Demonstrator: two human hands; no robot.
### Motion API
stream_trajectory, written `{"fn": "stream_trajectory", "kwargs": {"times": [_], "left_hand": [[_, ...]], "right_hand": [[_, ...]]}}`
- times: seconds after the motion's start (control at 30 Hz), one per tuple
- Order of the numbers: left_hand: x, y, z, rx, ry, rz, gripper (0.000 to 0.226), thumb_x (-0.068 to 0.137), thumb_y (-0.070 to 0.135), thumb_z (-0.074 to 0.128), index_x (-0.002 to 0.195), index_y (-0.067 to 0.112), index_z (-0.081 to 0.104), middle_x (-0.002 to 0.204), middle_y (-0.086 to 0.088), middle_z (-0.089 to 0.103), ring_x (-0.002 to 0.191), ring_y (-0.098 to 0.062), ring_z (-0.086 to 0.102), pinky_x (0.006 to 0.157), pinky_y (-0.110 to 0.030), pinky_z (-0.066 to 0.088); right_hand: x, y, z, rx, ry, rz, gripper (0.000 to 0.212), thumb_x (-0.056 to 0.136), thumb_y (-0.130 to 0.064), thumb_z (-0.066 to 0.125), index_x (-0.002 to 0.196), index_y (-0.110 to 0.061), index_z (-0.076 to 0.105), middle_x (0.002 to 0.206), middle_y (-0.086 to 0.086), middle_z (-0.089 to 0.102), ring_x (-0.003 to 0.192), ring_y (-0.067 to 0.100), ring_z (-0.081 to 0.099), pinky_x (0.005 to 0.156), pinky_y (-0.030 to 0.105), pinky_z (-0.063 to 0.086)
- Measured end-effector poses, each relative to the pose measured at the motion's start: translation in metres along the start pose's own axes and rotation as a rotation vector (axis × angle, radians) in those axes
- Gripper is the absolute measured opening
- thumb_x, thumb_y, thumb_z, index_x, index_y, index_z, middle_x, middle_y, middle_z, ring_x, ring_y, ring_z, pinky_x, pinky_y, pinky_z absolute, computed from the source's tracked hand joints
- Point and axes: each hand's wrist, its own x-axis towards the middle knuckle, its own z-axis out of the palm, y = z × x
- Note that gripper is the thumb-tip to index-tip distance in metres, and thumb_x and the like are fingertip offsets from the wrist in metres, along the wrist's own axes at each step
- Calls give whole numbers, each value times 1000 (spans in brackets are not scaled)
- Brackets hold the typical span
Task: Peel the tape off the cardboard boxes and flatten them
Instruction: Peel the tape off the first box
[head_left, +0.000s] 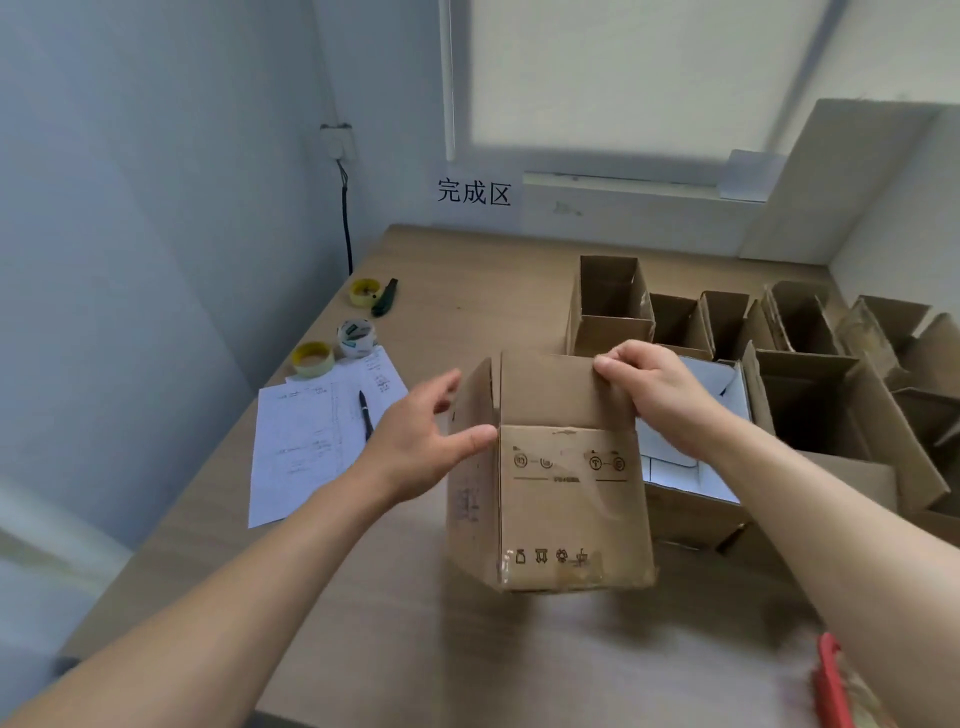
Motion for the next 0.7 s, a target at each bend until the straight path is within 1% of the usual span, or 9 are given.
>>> {"fn": "stream_trajectory", "kwargs": {"times": [0.03,0.1,0.17,0.2,0.37,0.47,0.53,0.63,0.7], "left_hand": [[1,-1,1,-20,-55,-46,74,88,45,71,151,20,40,150,5,47,127,-5,49,104,-27,40],[-3,-6,12,-48,-147,-129,62,97,42,59,150,15,42,151,-1,47,129,-6,46,104,-21,33],[-8,-15,28,-50,-197,-184,62,101,43,50,153,13,36,155,-2,41,138,-11,41,105,-19,28],[-10,-20,35,-70,-188,-214,63,101,46,47,154,14,35,157,-1,39,141,-14,39,106,-20,27],[-4,-32,51,-97,-144,-294,66,98,59,42,149,17,43,151,-1,48,136,-19,45,108,-31,34],[-2,-34,60,-116,-129,-364,58,99,60,38,140,20,50,142,1,54,126,-20,51,102,-36,39],[1,-32,63,-135,-120,-366,57,102,57,33,142,21,49,145,0,52,130,-21,48,109,-41,38],[11,-25,60,-114,-99,-308,64,101,59,31,157,27,27,161,0,31,146,-22,29,119,-45,27],[15,-22,56,-17,-108,-218,68,101,59,32,159,29,13,166,1,15,152,-19,14,123,-43,16]], "right_hand": [[1,4,10,-6,19,60,25,98,-35,59,97,-10,63,91,5,64,86,21,58,71,36,48],[-3,24,35,-125,60,164,29,97,-39,59,114,-15,59,110,4,65,99,24,61,84,39,50],[-17,48,63,-284,75,198,48,98,-43,56,136,-16,46,132,6,58,119,29,56,98,40,43],[-24,57,73,-328,119,198,51,98,-47,53,138,-17,41,136,7,57,121,31,54,96,41,43],[-54,70,92,-349,327,216,44,94,-64,43,115,-25,43,116,3,61,95,24,56,75,36,39],[-63,72,93,-299,256,245,50,92,-65,45,124,-27,44,120,-2,59,100,19,56,83,40,47],[-57,68,87,-230,177,228,56,92,-60,51,138,-28,44,129,-6,55,111,16,56,95,43,49],[-35,60,75,11,21,219,55,95,-40,59,147,-28,45,141,-10,51,118,10,53,102,35,45],[-22,60,73,78,-85,229,56,98,-32,58,150,-30,40,148,-6,47,124,13,52,109,39,42]]}}
